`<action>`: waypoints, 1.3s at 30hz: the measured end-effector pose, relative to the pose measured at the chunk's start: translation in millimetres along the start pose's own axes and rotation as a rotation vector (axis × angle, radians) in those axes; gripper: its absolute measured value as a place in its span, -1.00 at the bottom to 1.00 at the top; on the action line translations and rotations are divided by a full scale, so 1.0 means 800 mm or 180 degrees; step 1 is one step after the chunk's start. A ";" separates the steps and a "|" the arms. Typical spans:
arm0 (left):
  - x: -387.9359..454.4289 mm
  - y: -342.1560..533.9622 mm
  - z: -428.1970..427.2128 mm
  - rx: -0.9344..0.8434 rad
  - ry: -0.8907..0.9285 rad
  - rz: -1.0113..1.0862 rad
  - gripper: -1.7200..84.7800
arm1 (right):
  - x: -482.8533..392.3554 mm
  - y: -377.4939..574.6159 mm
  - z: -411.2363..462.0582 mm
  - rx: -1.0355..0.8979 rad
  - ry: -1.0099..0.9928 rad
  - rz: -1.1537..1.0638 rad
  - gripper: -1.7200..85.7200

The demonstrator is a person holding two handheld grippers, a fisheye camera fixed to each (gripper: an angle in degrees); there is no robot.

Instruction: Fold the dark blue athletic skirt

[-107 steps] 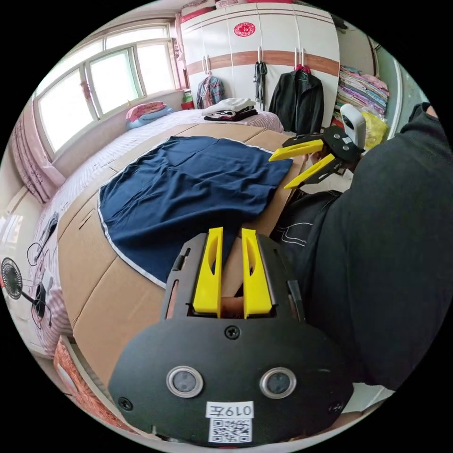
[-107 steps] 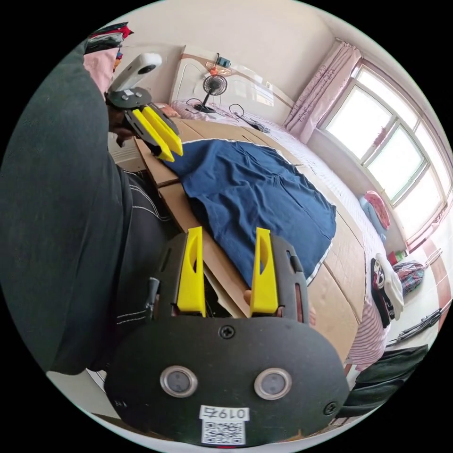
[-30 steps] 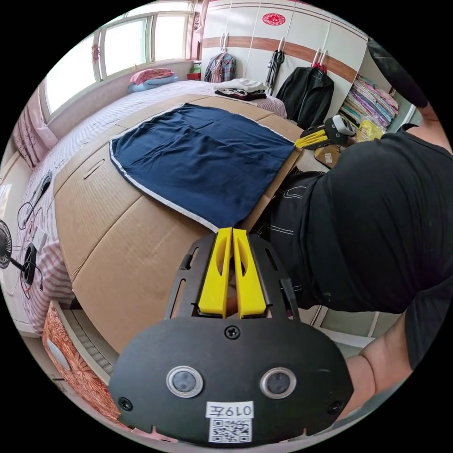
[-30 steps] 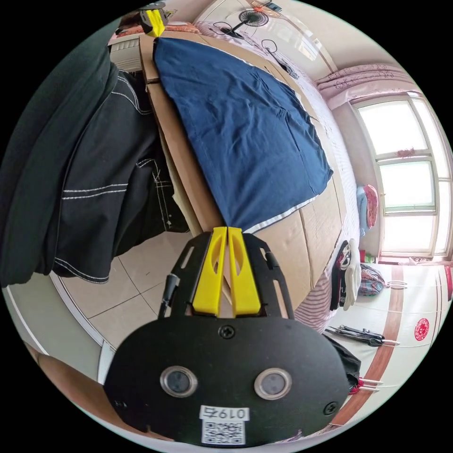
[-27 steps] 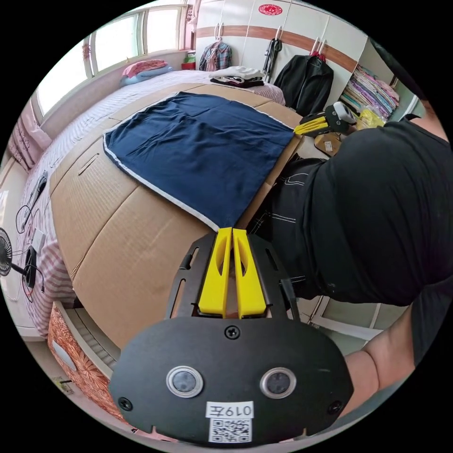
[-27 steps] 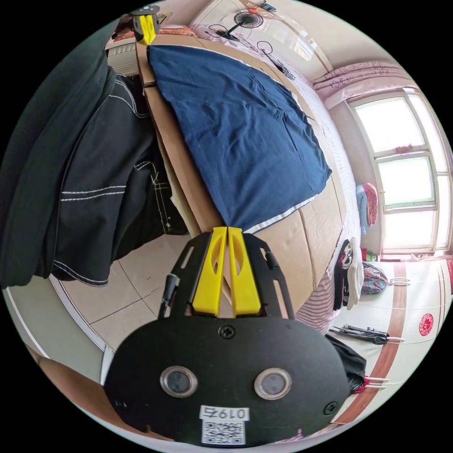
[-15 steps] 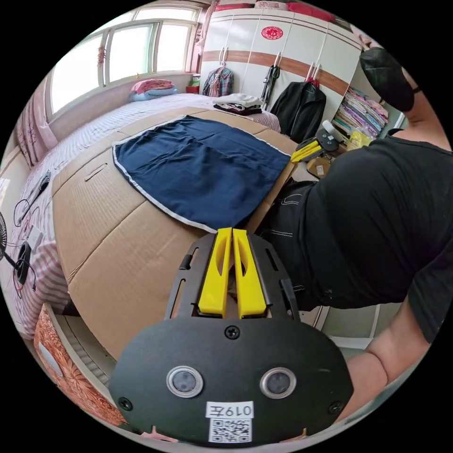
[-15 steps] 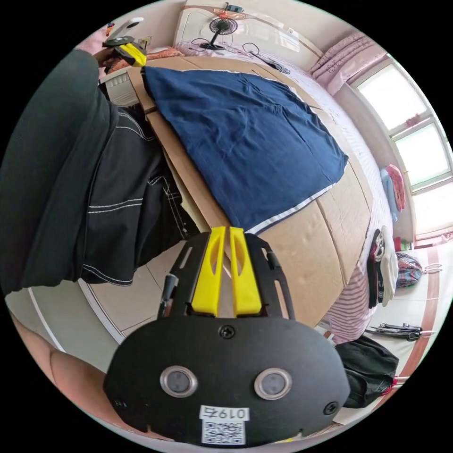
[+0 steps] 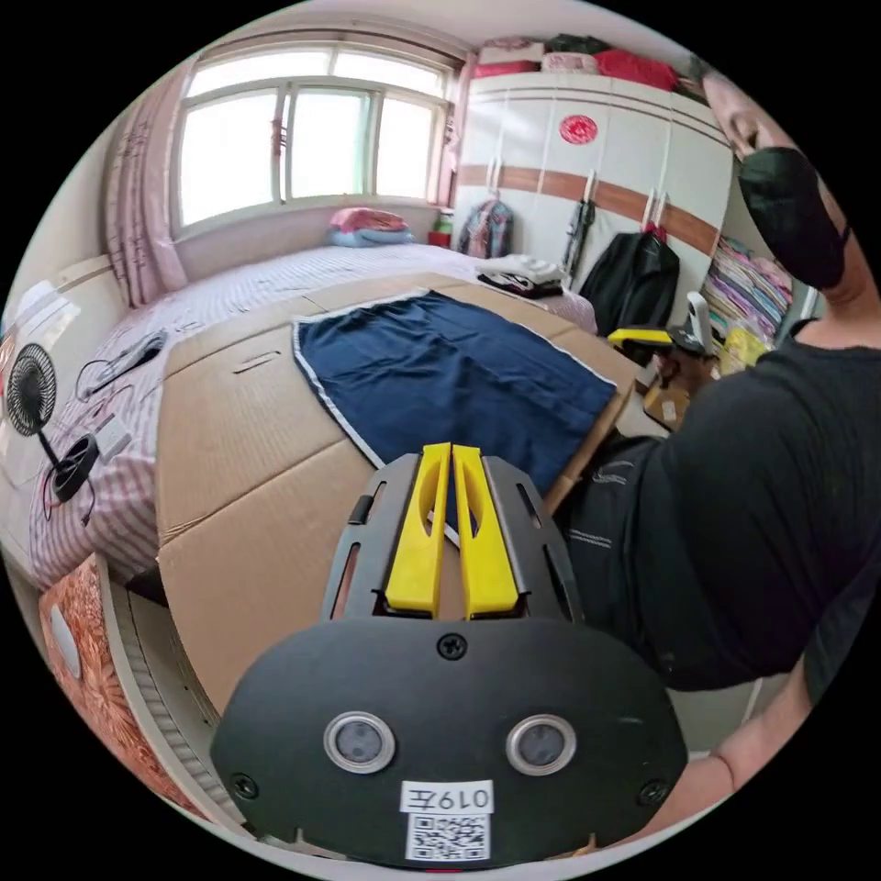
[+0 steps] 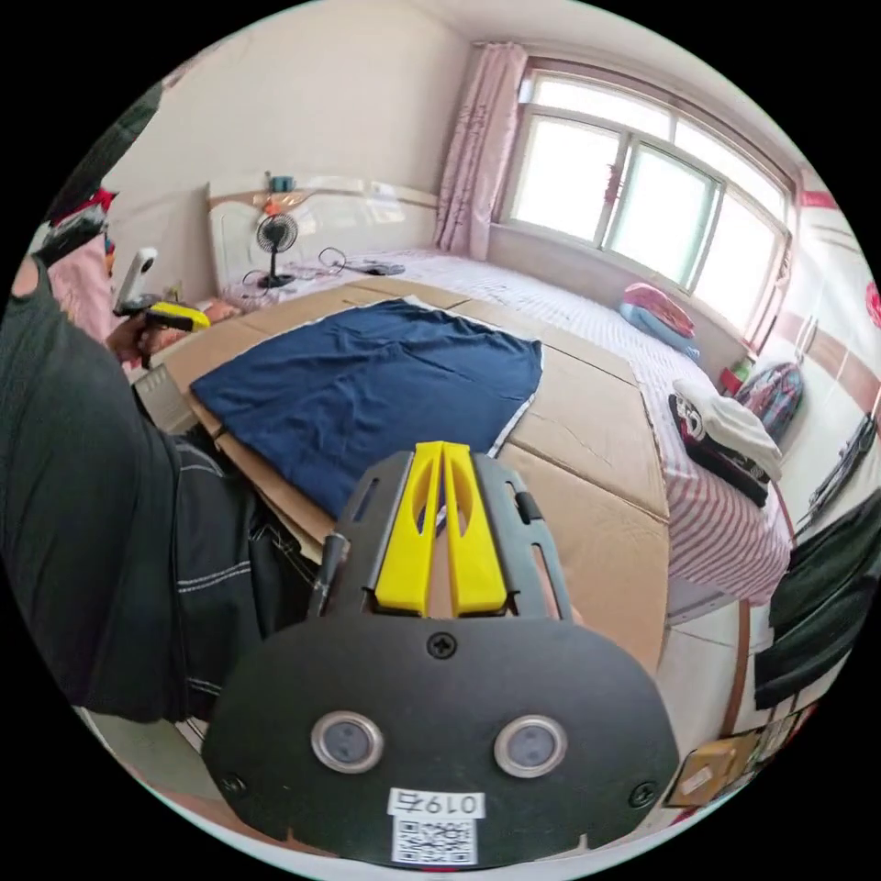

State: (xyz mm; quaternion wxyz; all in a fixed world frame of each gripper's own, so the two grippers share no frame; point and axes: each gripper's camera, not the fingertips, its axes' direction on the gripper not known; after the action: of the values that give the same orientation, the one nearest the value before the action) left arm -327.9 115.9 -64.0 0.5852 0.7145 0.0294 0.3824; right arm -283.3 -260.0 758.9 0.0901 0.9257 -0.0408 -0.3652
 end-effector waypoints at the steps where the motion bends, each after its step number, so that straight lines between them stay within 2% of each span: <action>1: -0.005 -0.004 0.009 0.0054 -0.0080 -0.0132 -0.88 | 0.006 0.008 0.005 0.0049 0.0141 0.0112 -0.93; 6: -0.009 -0.031 0.072 -0.0151 -0.0048 -0.0324 -0.80 | 0.026 0.036 0.027 0.0127 0.0318 0.0661 -0.86; 8: -0.007 -0.042 0.086 0.0003 0.0118 -0.0250 -0.80 | 0.038 0.039 0.045 0.0041 0.0205 0.0812 -0.84; 10: -0.016 -0.058 0.093 0.0236 0.0121 -0.0336 -0.80 | 0.056 0.036 0.081 -0.0311 -0.0003 0.0927 -0.79; 15: -0.054 -0.072 0.131 -0.0266 -0.0277 -0.0953 -0.79 | 0.084 0.054 0.129 -0.0718 -0.0148 0.1192 -0.77; 19: -0.068 -0.060 0.161 -0.0357 -0.0008 -0.1349 -0.78 | 0.078 0.072 0.157 -0.0978 -0.0090 0.1207 -0.78; 25: -0.045 -0.089 0.193 -0.0616 -0.0285 -0.1273 -0.79 | 0.058 0.072 0.178 -0.1128 0.0103 0.0846 -0.88; 31: -0.015 -0.124 0.224 -0.0904 -0.0748 -0.1134 -0.82 | 0.056 0.075 0.187 -0.1175 0.0080 0.0777 -0.96; 39: 0.031 -0.150 0.241 -0.1005 -0.0917 -0.0847 -0.88 | 0.048 0.079 0.204 -0.1368 0.0159 0.0671 -0.97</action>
State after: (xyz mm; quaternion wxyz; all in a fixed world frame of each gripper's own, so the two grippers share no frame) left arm -149.6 8.9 -158.4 0.7329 0.6512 -0.0206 0.1959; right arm -367.5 -349.6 628.4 0.3237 0.8846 -0.0563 -0.3310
